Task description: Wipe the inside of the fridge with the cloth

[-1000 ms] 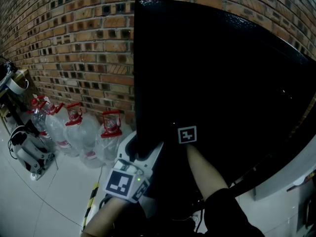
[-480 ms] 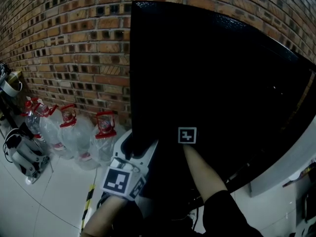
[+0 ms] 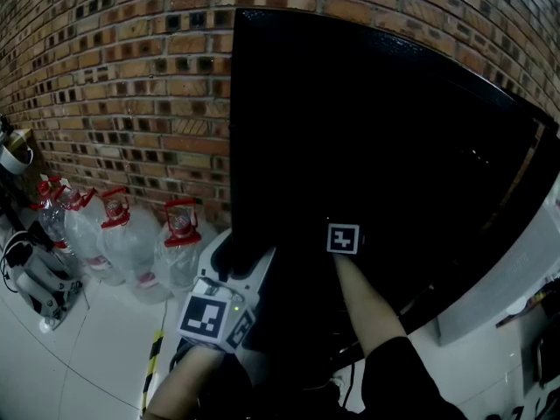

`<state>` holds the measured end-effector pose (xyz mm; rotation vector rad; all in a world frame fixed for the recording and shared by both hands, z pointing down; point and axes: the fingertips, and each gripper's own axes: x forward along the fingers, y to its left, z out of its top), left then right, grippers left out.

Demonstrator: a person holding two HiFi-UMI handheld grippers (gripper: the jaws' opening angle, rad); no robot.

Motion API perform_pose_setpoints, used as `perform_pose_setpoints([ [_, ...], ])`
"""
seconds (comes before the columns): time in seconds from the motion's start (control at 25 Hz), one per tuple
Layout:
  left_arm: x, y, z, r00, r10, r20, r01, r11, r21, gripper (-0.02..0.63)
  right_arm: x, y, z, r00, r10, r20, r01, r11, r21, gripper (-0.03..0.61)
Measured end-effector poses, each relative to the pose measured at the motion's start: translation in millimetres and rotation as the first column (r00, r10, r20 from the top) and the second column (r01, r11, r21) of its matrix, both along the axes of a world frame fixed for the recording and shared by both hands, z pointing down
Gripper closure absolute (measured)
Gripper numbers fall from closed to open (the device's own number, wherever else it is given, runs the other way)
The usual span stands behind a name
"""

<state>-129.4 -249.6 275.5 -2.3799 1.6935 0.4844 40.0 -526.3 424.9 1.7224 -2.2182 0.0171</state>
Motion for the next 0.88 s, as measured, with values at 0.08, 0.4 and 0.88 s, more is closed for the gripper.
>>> perform_pose_setpoints([
  [0.08, 0, 1, 0, 1.000, 0.005, -0.008, -0.005, 1.000, -0.003, 0.344, 11, -1, 1, 0.999, 0.037, 0.003, -0.037, 0.999, -0.010, 0.500],
  [0.4, -2, 12, 2, 0.999, 0.021, -0.025, -0.021, 1.000, -0.009, 0.370, 62, -5, 5, 0.969, 0.245, -0.038, -0.246, 0.969, -0.023, 0.502],
  [0.88, -13, 43, 8, 1.000, 0.007, -0.002, -0.007, 1.000, -0.024, 0.384, 82, 16, 6, 0.927, 0.371, 0.060, -0.370, 0.929, -0.019, 0.502],
])
